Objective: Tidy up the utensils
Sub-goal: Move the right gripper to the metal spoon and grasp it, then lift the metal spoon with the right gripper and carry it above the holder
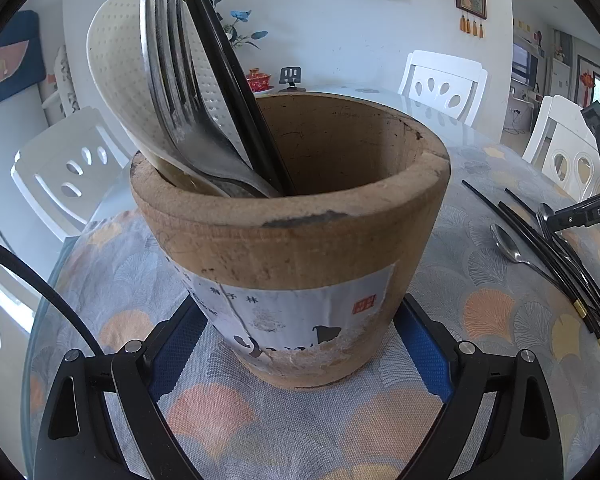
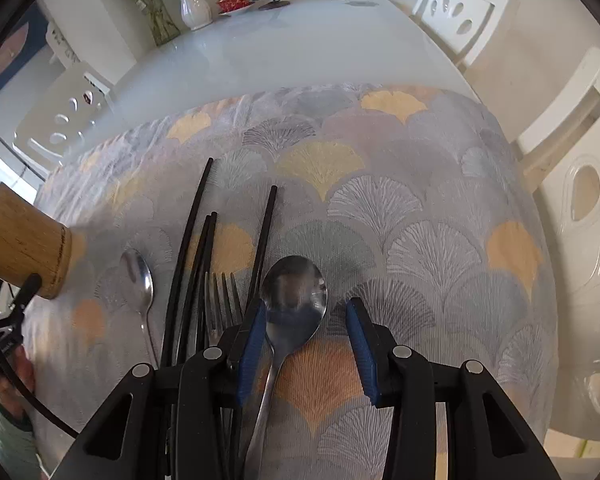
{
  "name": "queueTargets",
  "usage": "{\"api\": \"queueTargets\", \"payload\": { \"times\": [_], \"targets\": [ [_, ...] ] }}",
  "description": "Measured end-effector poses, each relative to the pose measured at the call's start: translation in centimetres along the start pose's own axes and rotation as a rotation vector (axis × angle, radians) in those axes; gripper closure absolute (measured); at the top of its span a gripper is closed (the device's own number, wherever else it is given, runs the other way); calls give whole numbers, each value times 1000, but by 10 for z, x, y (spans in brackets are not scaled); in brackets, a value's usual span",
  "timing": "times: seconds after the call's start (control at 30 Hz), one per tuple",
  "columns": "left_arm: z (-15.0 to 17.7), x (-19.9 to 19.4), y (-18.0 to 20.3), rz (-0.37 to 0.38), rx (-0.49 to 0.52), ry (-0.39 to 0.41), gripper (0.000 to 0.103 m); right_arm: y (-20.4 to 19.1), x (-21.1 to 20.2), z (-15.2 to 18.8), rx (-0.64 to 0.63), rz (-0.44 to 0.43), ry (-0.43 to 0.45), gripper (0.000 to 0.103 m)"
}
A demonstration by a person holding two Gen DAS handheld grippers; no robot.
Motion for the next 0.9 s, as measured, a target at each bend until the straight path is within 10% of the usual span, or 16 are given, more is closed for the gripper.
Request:
{"api": "queueTargets", "payload": {
  "times": [0.37,0.9],
  "targets": [
    [0,-1,-2,8,-7,-4,8,-9,5,-5,-50,71,-21,63],
    [-1,-1,-1,-2,-2,-1,8,-41,5,-4,-161,217,1,93]
  ]
}}
Point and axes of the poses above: each gripper's, at about its wrist camera, not at the fingertips, and x roughly the way its jaws point, y to its right, z to its underside, the point moved 2 cm from there along x, roughly the way its jaws point, and after that the axes turned 5 degrees about -z, right-handed, at the moved point
